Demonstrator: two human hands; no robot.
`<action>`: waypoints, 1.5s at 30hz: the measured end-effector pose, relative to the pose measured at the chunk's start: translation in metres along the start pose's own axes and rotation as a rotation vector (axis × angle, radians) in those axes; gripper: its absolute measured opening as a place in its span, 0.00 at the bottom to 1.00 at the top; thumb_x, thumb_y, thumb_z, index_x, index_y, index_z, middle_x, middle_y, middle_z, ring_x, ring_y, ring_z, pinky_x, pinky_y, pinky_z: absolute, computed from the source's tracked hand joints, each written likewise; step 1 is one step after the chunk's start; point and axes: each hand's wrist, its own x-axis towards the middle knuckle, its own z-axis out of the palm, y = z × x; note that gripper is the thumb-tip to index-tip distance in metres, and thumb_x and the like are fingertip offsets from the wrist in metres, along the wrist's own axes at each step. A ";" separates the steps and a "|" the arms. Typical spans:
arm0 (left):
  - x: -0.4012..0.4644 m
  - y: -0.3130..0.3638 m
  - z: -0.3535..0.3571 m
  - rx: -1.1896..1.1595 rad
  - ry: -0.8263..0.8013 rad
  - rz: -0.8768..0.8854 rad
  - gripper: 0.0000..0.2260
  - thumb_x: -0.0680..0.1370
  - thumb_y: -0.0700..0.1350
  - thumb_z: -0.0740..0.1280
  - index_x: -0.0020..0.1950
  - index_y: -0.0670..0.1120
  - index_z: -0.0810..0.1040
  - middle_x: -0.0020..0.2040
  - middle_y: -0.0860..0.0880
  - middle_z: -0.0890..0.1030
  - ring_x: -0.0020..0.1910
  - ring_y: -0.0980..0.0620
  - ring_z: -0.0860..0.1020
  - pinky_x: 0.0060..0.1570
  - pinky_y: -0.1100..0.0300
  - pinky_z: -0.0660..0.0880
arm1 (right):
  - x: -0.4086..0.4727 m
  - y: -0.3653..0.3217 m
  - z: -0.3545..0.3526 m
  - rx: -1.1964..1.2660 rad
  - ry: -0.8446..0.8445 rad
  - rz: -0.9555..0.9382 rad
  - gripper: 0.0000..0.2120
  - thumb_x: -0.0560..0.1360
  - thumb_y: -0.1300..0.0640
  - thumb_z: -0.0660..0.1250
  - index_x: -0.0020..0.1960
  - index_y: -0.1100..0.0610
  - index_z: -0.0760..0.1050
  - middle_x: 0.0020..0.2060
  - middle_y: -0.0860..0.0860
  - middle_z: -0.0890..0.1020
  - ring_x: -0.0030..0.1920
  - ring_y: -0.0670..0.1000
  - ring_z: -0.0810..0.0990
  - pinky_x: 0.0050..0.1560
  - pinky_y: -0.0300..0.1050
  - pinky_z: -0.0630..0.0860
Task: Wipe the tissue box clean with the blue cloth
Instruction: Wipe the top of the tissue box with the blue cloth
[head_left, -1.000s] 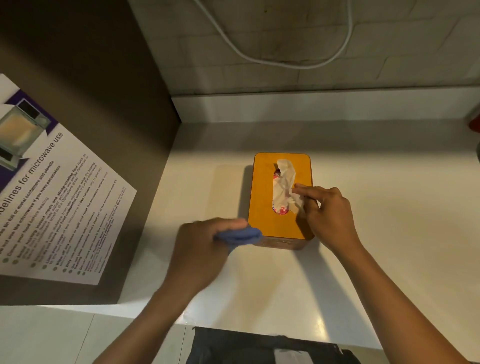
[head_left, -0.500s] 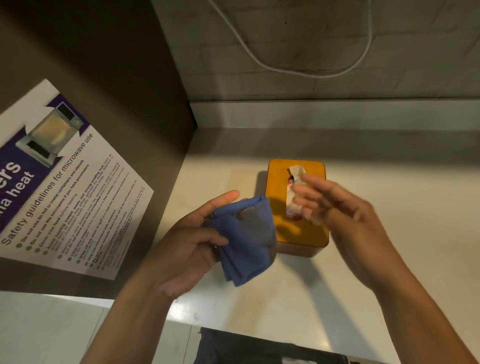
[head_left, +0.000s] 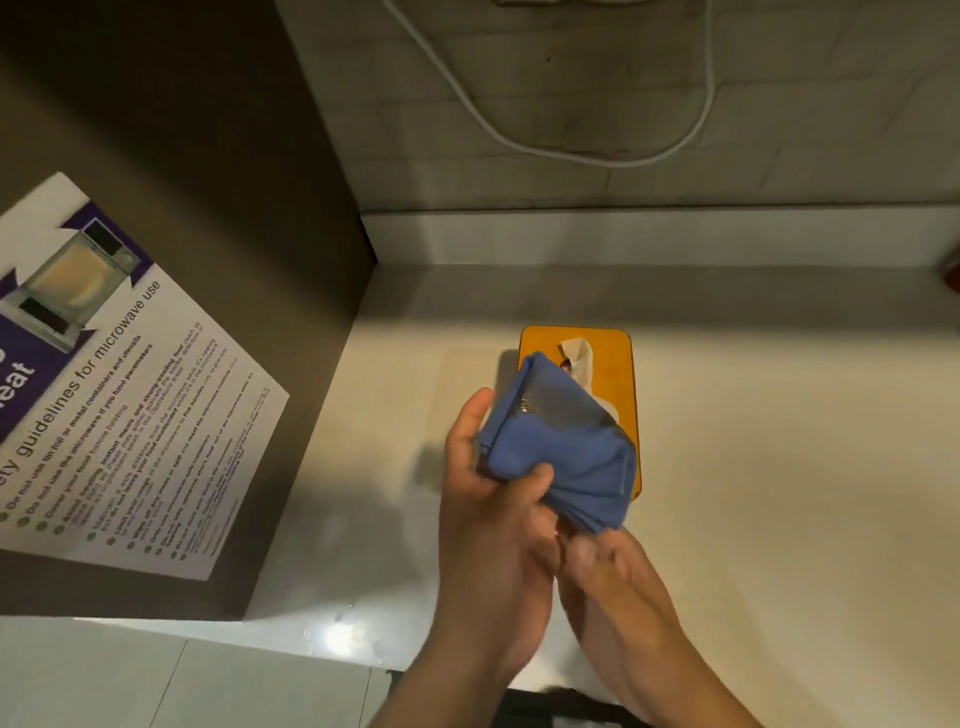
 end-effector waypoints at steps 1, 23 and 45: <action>-0.003 -0.003 0.004 0.092 -0.006 0.053 0.31 0.72 0.36 0.72 0.72 0.55 0.71 0.65 0.51 0.81 0.64 0.45 0.80 0.60 0.46 0.79 | -0.001 0.000 0.002 0.010 0.075 -0.027 0.25 0.71 0.44 0.73 0.66 0.50 0.74 0.64 0.52 0.78 0.65 0.54 0.75 0.59 0.43 0.73; 0.040 -0.025 -0.086 1.811 -0.429 0.593 0.25 0.77 0.48 0.72 0.73 0.46 0.73 0.74 0.48 0.73 0.75 0.45 0.67 0.68 0.45 0.69 | -0.031 -0.038 -0.100 -0.530 0.734 -0.115 0.12 0.79 0.63 0.60 0.50 0.49 0.79 0.42 0.45 0.82 0.47 0.51 0.77 0.44 0.45 0.77; 0.056 -0.015 -0.122 1.810 -0.516 0.517 0.29 0.72 0.34 0.68 0.73 0.50 0.75 0.74 0.56 0.72 0.78 0.42 0.62 0.66 0.39 0.69 | 0.022 0.002 -0.038 -1.528 0.315 -0.175 0.26 0.72 0.66 0.70 0.68 0.59 0.70 0.56 0.56 0.81 0.50 0.57 0.81 0.48 0.39 0.72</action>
